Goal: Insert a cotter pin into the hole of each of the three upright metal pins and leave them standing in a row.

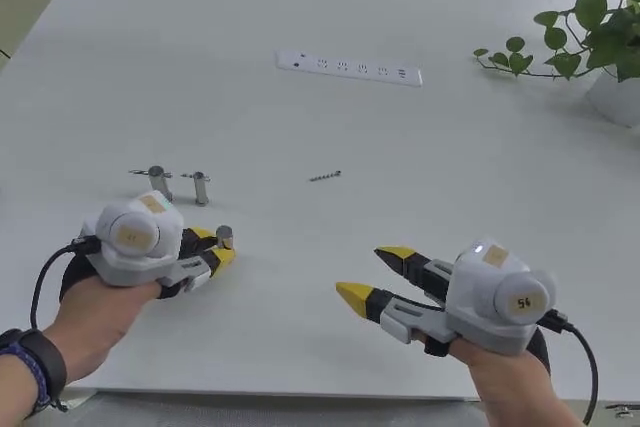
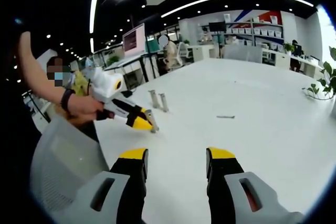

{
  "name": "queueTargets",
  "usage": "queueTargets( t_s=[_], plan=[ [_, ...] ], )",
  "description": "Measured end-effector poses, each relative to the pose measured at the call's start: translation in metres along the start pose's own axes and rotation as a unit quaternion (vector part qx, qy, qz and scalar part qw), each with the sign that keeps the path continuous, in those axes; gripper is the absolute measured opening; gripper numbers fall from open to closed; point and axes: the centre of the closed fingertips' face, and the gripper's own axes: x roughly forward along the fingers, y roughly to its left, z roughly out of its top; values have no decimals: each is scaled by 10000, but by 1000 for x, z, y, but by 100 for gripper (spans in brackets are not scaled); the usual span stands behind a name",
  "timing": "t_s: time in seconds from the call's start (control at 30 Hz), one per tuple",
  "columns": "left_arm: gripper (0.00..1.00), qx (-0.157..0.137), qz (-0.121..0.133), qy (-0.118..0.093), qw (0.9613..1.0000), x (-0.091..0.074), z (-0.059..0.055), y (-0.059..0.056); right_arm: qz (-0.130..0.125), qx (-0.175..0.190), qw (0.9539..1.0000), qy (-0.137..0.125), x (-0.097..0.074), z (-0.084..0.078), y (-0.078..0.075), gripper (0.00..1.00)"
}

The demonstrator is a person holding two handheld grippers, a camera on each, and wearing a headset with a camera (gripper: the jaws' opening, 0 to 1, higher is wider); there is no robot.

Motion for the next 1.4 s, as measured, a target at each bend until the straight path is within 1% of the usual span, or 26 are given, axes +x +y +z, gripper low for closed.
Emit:
queueTargets(
  t_s=[0.17, 0.27, 0.4, 0.7, 0.77, 0.93, 1.07, 1.17, 1.27, 1.4],
  plan=[
    [20, -25, 16, -14, 10000, -10, 0, 0, -43, 5, 10000, -42, -1, 2, -2, 47],
    [21, -48, 50, -20, 10000, -14, -1, 4, -44, -3, 10000, -19, -1, 1, -3, 47],
    [21, -87, 94, -52, 9999, -20, 0, 8, -81, 50, 9999, -84, -2, 3, -5, 47],
    [22, -168, 155, -131, 9997, -29, 4, 10, -77, 54, 9999, -57, -1, 1, -7, 47],
    [23, -226, 164, -159, 9995, -31, 5, 11, -76, 65, 9999, -44, -1, 0, -7, 47],
    [25, -247, 212, -190, 9993, -37, 6, 11, -52, 59, 10000, 2, 0, -2, -7, 47],
    [27, -321, 221, -227, 9990, -42, 6, 11, -30, 45, 9999, 99, 2, -8, -9, 47],
    [29, -347, 258, -254, 9987, -46, 7, 11, -23, 67, 9999, 134, 2, -10, -12, 47],
    [30, -402, 310, -333, 9982, -54, 10, 11, -30, 47, 9998, 186, 2, -11, -14, 47],
    [31, -385, 324, -372, 9980, -61, 13, 10, -44, 51, 9997, 233, 3, -13, -20, 47]
  ],
)
